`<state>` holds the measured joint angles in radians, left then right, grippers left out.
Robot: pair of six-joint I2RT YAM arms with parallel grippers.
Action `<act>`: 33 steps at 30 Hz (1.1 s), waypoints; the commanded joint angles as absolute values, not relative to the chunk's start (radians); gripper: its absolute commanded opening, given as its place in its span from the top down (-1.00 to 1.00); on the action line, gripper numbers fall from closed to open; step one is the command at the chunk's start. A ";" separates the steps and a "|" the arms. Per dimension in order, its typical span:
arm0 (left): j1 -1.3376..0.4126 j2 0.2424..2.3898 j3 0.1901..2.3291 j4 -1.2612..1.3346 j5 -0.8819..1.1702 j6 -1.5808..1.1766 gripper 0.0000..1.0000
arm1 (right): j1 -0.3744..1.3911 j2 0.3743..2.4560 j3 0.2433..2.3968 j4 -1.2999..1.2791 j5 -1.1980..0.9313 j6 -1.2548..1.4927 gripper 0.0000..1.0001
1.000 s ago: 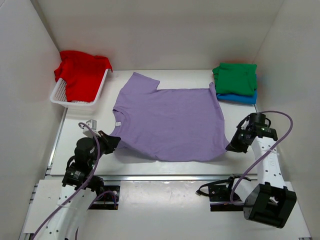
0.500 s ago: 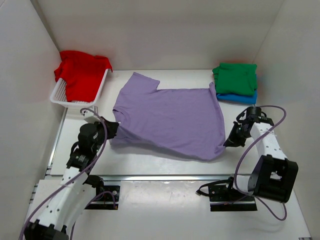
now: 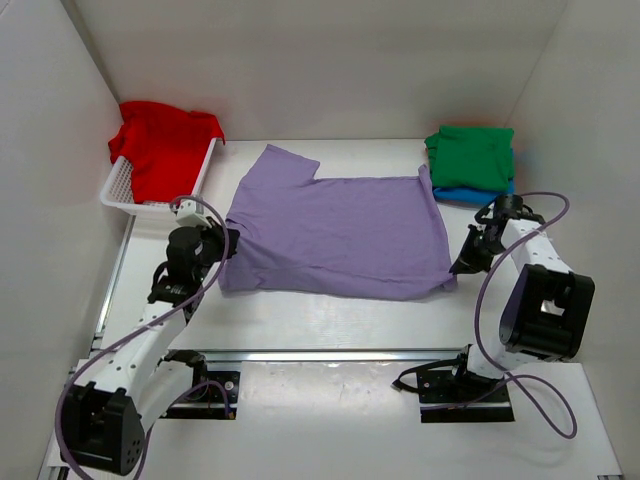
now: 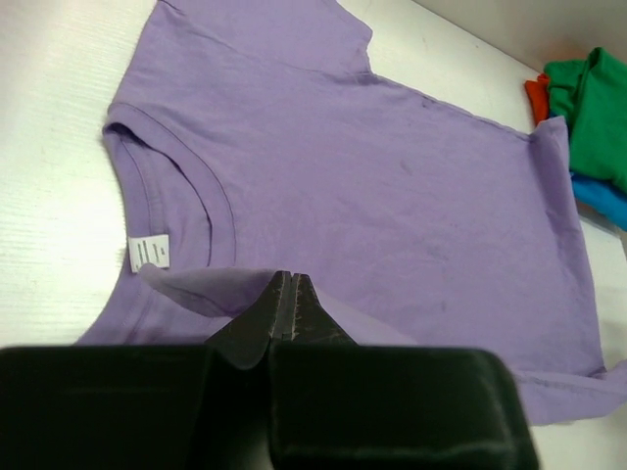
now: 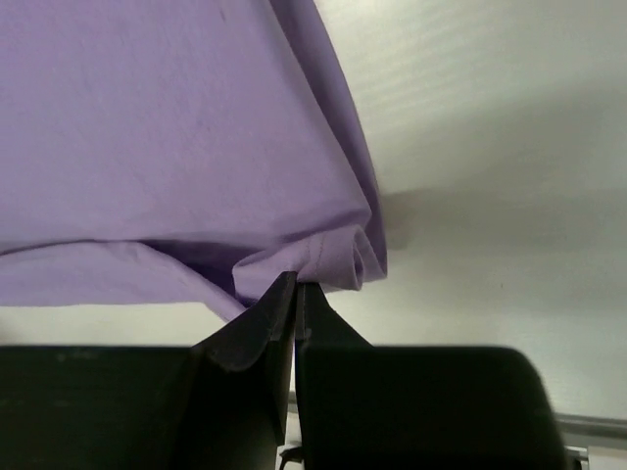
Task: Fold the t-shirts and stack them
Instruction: Fold the flattened tshirt in 1/3 of the way
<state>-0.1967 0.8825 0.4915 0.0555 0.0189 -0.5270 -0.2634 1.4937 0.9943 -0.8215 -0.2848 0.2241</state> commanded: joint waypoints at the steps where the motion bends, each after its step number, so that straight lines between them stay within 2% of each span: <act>1: -0.178 0.914 0.541 0.143 0.023 -0.496 1.00 | -0.270 1.526 1.058 -0.776 -0.302 0.218 1.00; 24: -0.104 1.215 0.624 0.321 0.008 -0.476 0.99 | -0.233 1.753 1.273 -0.744 -0.321 0.198 0.98; 25: -0.101 1.230 0.640 0.325 0.002 -0.472 0.82 | -0.230 1.759 1.288 -0.732 -0.305 0.192 0.93; 26: -0.085 1.259 0.644 0.316 0.021 -0.468 0.56 | -0.227 1.776 1.310 -0.730 -0.293 0.190 0.74; 27: -0.066 1.290 0.694 0.278 0.041 -0.472 0.43 | -0.219 1.772 1.322 -0.748 -0.249 0.187 0.57; 29: -0.035 1.325 0.768 0.179 0.119 -0.489 0.05 | -0.198 1.757 1.357 -0.784 -0.183 0.173 0.43; 31: -0.025 1.336 0.816 0.082 0.184 -0.494 -0.11 | -0.192 1.727 1.344 -0.799 -0.147 0.161 0.40; 33: -0.025 1.310 0.789 0.000 0.228 -0.506 -0.14 | -0.184 1.683 1.299 -0.799 -0.152 0.166 0.40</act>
<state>-0.0319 1.3571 0.7734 0.1402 0.1135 -0.4965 -0.1993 1.7569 1.3125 -0.7753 -0.2066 0.1825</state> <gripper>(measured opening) 0.561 0.301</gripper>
